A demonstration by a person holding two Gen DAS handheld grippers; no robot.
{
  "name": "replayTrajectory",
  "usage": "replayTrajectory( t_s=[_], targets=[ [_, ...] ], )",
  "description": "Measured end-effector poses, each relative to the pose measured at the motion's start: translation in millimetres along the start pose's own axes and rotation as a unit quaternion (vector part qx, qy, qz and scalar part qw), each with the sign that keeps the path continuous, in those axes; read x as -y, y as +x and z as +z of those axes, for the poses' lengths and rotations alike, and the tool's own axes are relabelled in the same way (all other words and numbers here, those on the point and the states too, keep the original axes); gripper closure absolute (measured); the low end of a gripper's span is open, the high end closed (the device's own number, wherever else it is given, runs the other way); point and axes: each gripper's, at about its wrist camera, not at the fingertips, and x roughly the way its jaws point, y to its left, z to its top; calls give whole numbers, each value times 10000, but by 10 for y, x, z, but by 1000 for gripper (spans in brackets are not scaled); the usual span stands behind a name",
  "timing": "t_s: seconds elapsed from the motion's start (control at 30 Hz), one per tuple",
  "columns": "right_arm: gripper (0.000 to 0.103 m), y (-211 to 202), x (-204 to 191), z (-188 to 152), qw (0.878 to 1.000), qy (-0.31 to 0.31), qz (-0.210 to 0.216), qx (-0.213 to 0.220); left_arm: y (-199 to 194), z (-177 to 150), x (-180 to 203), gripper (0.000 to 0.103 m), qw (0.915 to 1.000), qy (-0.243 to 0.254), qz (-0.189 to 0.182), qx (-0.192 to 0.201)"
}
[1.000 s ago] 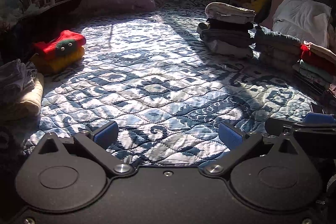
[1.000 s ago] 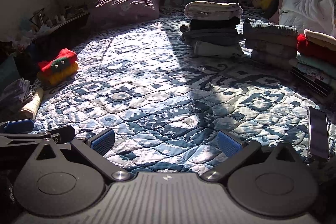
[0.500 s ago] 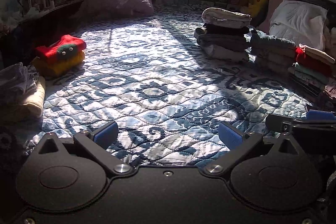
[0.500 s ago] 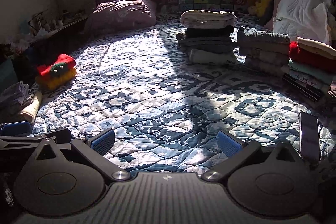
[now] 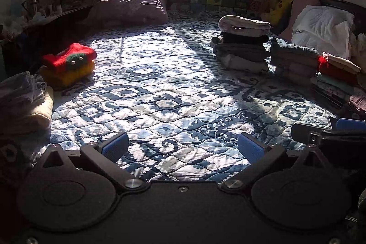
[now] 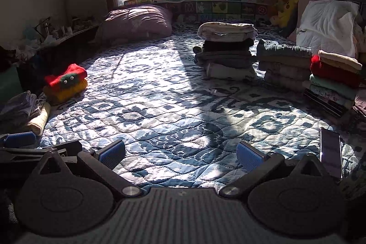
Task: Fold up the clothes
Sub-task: 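Move both tools toward the stacks of folded clothes by the headboard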
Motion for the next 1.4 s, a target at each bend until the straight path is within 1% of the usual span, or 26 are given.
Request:
replayTrajectory(
  t_s=[0.47,0.57,0.73,0.9,1.07,1.1,1.13,1.2,1.27,1.37,1.4],
  targets=[
    [0,-284,-53,-6,9995,-14,-60,297,-312,-23,8,1,9995,-22,-36,316],
    [0,-337,-20,-31,9993,-19,-126,341,-377,-35,13,0,9992,-19,-119,391],
    [0,-358,-10,-43,9993,-1,-228,293,-429,-37,43,0,9985,-24,-319,433],
    [1,-335,75,-8,9990,82,-162,404,-363,-27,61,0,9981,-68,-431,432],
    [1,-165,191,75,9988,-9,-155,458,-191,28,120,0,9968,57,-410,682],
    [1,-108,234,105,9988,7,-137,471,-126,55,138,0,9970,84,-403,661],
    [1,-51,277,134,9987,23,-120,485,-42,90,155,0,9973,118,-462,553],
    [0,70,363,195,9986,42,-101,509,147,168,183,0,9977,155,-617,226],
    [0,211,475,244,9984,-11,-169,534,351,244,192,0,9976,6,-690,-8],
    [0,439,660,335,9982,5,-234,549,640,341,223,0,9947,-161,-994,-212],
    [0,514,729,364,9982,25,-247,546,716,379,250,0,9941,-177,-1051,-206]
  ],
)
